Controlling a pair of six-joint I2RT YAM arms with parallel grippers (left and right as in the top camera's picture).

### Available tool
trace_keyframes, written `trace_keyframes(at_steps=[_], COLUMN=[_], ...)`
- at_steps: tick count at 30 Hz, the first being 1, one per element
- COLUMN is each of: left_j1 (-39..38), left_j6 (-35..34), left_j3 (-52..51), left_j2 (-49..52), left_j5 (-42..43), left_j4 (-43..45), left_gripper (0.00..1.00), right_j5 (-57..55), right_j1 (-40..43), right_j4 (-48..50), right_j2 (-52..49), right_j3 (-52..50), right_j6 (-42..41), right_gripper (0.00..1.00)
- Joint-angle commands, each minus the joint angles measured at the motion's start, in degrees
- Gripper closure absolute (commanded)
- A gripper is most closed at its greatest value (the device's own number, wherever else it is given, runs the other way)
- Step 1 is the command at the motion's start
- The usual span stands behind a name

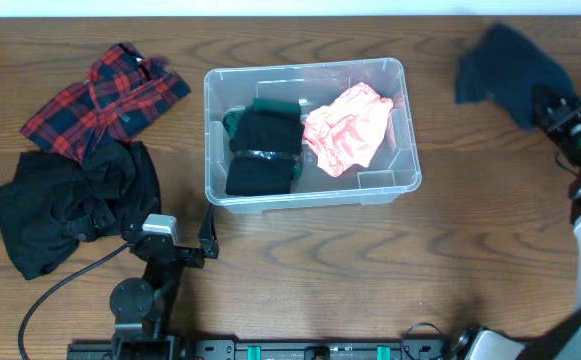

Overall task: Pack container
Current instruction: 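Grasp the dark navy garment on the right with the right gripper, then carry the navy garment into the container's right side and release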

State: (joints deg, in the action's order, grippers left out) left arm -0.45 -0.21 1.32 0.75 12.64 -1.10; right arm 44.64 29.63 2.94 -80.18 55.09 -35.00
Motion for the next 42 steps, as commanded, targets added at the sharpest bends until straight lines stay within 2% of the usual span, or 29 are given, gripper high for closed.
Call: trace_keyframes(at_steps=[1,8,12,17,23,30,31,33,35,36,38,42], left_j1=[-0.17,-0.17,-0.17,-0.17,-0.17,-0.17,-0.17,-0.17,-0.17,-0.17,-0.17,-0.17], left_j6=[-0.11,-0.11,-0.11,-0.11,-0.11,-0.11,-0.11,-0.11,-0.11,-0.11,-0.11,-0.11], left_j3=[-1.09,-1.09,-1.09,-1.09,-1.09,-1.09,-1.09,-1.09,-1.09,-1.09,-1.09,-1.09], left_j2=[-0.04,-0.04,-0.04,-0.04,-0.04,-0.04,-0.04,-0.04,-0.04,-0.04,-0.04,-0.04], left_j5=[0.35,0.35,0.35,0.35,0.35,0.35,0.35,0.35,0.35,0.35,0.35,0.35], left_j4=[-1.81,-1.81,-1.81,-1.81,-1.81,-1.81,-1.81,-1.81,-1.81,-1.81,-1.81,-1.81], left_gripper=[0.02,0.02,0.02,0.02,0.02,0.02,0.02,0.02,0.02,0.02,0.02,0.02], right_j5=[3.61,4.28,3.89,-0.72,-6.38,-8.66,-8.63,-8.37,-7.74,-7.54,-7.52,-7.52], right_j1=[-5.88,-17.25,-24.61,-31.95,-36.57,-36.76,-36.76,-36.79,-36.79,-36.76,-36.76,-36.65], right_j4=[0.9,-0.63,-1.88,-2.69,-5.31,-6.58,-6.6,-6.6,-6.69,-6.86,-7.52,-7.52], right_j2=[6.54,12.09,10.34,5.31,-0.04,-4.39,-5.11,-6.43,-7.52,-7.91,-8.11,-8.11], right_j3=[2.36,2.56,2.54,2.54,2.54,2.45,2.45,2.45,2.45,2.45,2.45,3.06], right_j6=[-5.29,-5.22,-1.16,-0.11,-0.13,1.29,1.46,2.36,3.61,4.37,5.66,9.57], right_gripper=[0.99,0.99,0.99,0.99,0.99,0.99,0.9,0.44,0.24,0.19,0.15,0.19])
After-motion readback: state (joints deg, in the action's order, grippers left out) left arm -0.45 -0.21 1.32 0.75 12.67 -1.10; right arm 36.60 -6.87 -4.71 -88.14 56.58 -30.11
